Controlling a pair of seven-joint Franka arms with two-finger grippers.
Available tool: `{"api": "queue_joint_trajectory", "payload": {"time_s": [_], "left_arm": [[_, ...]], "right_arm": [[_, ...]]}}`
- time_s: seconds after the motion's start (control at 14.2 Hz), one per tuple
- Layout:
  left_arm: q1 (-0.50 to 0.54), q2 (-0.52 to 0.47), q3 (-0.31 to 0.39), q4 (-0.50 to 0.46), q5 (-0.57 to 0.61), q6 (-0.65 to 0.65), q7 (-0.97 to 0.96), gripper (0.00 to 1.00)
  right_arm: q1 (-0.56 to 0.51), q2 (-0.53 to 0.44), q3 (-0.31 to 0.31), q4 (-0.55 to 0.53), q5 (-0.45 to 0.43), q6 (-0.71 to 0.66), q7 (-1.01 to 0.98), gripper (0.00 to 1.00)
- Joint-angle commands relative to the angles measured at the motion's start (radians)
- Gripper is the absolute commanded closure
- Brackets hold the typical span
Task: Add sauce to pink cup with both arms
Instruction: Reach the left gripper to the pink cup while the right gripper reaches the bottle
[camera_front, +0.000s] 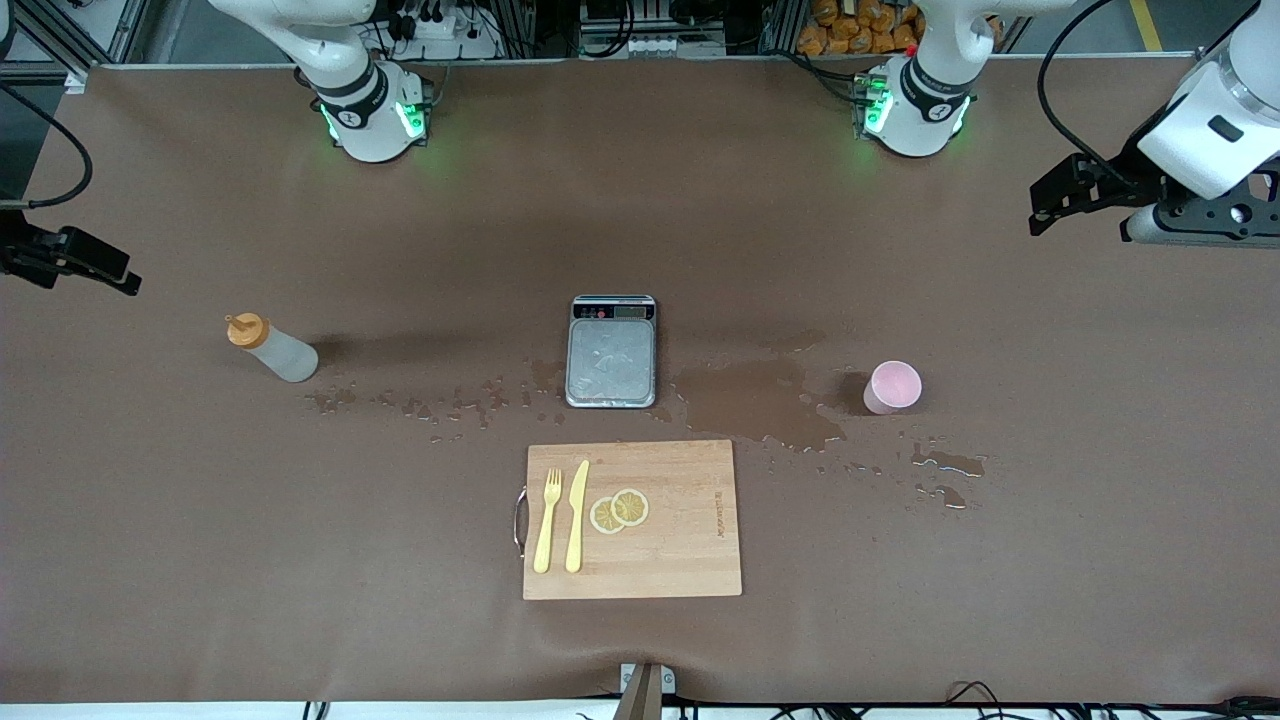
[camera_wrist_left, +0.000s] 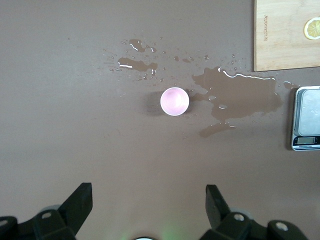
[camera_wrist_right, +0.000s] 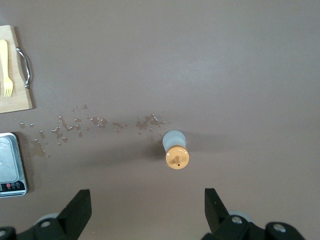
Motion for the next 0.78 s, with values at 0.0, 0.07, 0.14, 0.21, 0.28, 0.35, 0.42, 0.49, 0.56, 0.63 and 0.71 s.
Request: {"api": "queue_joint_trajectory", "payload": {"time_s": [0.0, 0.07, 0.14, 0.21, 0.28, 0.35, 0.42, 0.49, 0.56, 0.63, 0.71], "left_arm": [[-0.003, 0.040, 0.008, 0.033, 0.006, -0.020, -0.002, 0.00], [-0.003, 0.061, 0.008, 0.030, 0.009, -0.020, -0.014, 0.00], [-0.004, 0.081, 0.008, 0.022, 0.011, -0.020, -0.013, 0.00], [-0.004, 0.096, 0.008, 0.014, 0.013, -0.020, -0.014, 0.00], [-0.004, 0.113, 0.008, 0.005, 0.013, -0.020, -0.014, 0.00], [-0.004, 0.127, 0.008, -0.001, 0.013, -0.020, -0.014, 0.00], [-0.004, 0.147, 0.010, -0.003, 0.013, -0.018, -0.014, 0.00], [-0.003, 0.173, 0.010, -0.006, 0.014, -0.017, -0.014, 0.00], [0.005, 0.204, 0.010, -0.013, 0.016, -0.011, -0.014, 0.00], [0.008, 0.231, 0.010, -0.025, 0.026, 0.003, -0.013, 0.00], [0.009, 0.248, 0.010, -0.050, 0.035, 0.030, -0.012, 0.00]], "right_arm": [[-0.057, 0.012, 0.002, -0.006, -0.002, -0.004, -0.005, 0.00], [-0.065, 0.021, 0.002, -0.003, -0.002, -0.004, -0.002, 0.00], [-0.079, 0.027, 0.002, -0.003, -0.001, -0.002, 0.006, 0.00], [-0.091, 0.039, 0.002, -0.002, 0.004, -0.004, 0.009, 0.00], [-0.108, 0.047, 0.002, -0.002, 0.006, -0.006, 0.020, 0.00], [-0.128, 0.064, 0.002, -0.002, 0.016, -0.013, 0.050, 0.00], [-0.149, 0.082, 0.002, 0.001, 0.039, -0.039, 0.102, 0.00], [-0.165, 0.096, 0.002, 0.003, 0.051, -0.053, 0.136, 0.00], [-0.180, 0.115, 0.002, 0.003, 0.059, -0.056, 0.148, 0.00], [-0.197, 0.131, 0.003, 0.003, 0.061, -0.056, 0.144, 0.00], [-0.211, 0.150, 0.003, 0.003, 0.073, -0.056, 0.144, 0.00]]}}
